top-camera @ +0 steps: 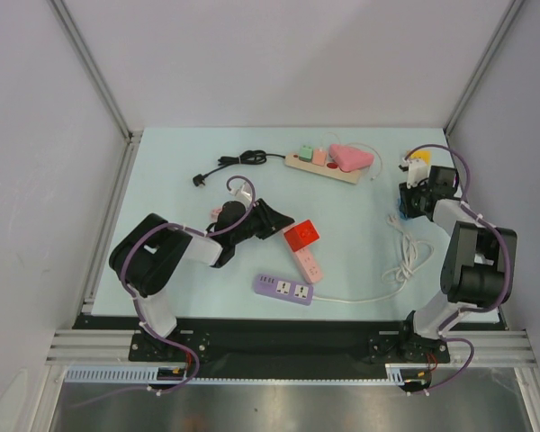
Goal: Pull the plug off the socket
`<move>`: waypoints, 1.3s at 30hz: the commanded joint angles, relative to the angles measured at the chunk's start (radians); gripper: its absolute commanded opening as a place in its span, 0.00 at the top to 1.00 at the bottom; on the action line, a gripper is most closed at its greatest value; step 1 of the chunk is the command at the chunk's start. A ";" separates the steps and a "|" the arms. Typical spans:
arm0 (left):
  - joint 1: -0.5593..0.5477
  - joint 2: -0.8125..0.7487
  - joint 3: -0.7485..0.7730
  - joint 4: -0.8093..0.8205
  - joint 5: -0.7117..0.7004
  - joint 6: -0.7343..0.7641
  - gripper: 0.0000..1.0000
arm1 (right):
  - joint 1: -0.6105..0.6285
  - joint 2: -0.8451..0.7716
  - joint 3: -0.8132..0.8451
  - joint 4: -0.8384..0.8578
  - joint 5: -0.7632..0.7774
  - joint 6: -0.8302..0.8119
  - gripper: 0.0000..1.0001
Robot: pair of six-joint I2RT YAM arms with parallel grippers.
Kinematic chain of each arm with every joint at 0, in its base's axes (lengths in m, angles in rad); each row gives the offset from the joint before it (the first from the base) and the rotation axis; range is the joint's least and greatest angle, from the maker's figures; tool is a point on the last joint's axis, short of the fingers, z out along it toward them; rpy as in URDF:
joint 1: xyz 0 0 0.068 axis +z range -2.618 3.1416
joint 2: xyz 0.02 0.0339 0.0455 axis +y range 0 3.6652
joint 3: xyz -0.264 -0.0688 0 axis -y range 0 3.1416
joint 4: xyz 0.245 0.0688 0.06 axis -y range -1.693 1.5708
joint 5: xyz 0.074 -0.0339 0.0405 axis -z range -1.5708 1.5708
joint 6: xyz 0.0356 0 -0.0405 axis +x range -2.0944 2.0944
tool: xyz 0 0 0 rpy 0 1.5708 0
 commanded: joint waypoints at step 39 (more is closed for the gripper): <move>0.006 -0.037 -0.013 0.121 0.054 0.081 1.00 | 0.030 -0.311 0.116 -0.470 -0.580 -0.411 0.37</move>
